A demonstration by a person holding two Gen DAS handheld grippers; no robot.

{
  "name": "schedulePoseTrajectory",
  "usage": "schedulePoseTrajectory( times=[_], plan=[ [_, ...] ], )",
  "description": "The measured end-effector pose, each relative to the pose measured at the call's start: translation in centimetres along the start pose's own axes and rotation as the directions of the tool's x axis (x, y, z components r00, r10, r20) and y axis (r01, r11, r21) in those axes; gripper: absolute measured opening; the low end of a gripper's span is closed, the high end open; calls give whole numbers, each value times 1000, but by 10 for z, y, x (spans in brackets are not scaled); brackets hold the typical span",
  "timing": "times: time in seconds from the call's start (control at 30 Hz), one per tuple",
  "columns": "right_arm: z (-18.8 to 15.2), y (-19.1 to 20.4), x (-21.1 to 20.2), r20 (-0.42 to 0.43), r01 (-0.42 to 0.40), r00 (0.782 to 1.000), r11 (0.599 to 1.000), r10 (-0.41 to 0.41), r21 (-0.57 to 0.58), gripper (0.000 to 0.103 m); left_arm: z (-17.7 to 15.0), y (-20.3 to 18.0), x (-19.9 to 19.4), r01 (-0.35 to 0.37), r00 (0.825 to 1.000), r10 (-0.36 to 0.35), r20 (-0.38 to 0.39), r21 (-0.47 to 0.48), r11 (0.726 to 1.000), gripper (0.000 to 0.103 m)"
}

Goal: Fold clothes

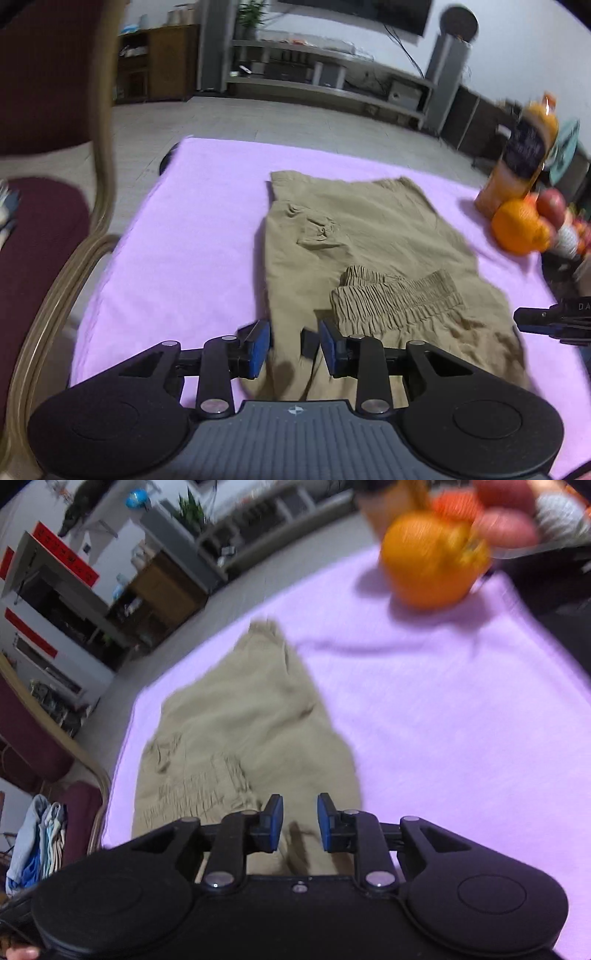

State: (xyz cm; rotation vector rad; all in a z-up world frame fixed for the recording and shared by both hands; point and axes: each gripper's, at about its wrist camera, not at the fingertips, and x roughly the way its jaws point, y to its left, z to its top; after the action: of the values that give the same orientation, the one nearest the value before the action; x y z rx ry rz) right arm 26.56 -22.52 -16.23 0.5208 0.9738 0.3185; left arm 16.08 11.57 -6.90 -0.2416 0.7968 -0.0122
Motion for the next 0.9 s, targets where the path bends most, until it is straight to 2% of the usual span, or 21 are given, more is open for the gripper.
schedulePoseTrajectory(
  times=[0.07,0.13,0.3,0.37,0.43,0.47,0.5,0.53,0.63,0.7,0.73,0.77,0.83,0.9],
  plan=[
    [-4,3,2,-30,-51,998,999,51,0,21,-9,1,-8,64,998,-65,-8,-22,998,23],
    [-8,7,5,-60,-101,993,995,101,2,21,-17,-6,-8,93,995,-94,-26,-11,996,20],
    [-19,16,13,-141,-227,964,974,226,10,21,-29,-31,11,76,996,-71,-60,93,993,20],
    [-25,22,25,-197,-264,945,964,261,13,21,-32,-33,24,27,995,-16,-95,114,993,20],
    [-30,22,35,-242,-232,944,973,226,7,21,-36,-32,40,-28,989,48,-140,135,990,22],
    [-31,20,39,-261,-194,947,981,188,2,20,-37,-30,42,-33,988,53,-145,135,990,24],
    [-32,13,42,-274,-153,950,988,149,7,14,-37,-28,44,-33,988,53,-146,133,991,24],
    [-30,5,43,-278,-129,952,991,132,28,0,-36,-27,44,-33,987,52,-150,131,991,23],
    [-22,-15,24,-222,-83,970,994,96,68,0,-35,-23,37,-66,986,86,-140,137,988,19],
    [-19,-23,-1,-155,-39,987,997,49,69,10,-32,-18,21,-117,985,131,-111,127,985,19],
    [-18,-27,-13,-122,-16,992,997,25,70,20,-31,-12,13,-120,987,130,-98,101,988,23],
    [-17,-32,-25,-92,-3,996,997,10,73,22,-30,-6,4,-119,988,125,-85,73,990,32],
    [-20,-38,-46,-57,-14,998,996,20,90,25,-34,10,-8,-68,993,65,-94,-30,997,43],
    [-25,-45,-60,-42,-49,998,990,55,133,35,-41,22,-12,-5,992,-13,-126,-137,990,46]
  ],
)
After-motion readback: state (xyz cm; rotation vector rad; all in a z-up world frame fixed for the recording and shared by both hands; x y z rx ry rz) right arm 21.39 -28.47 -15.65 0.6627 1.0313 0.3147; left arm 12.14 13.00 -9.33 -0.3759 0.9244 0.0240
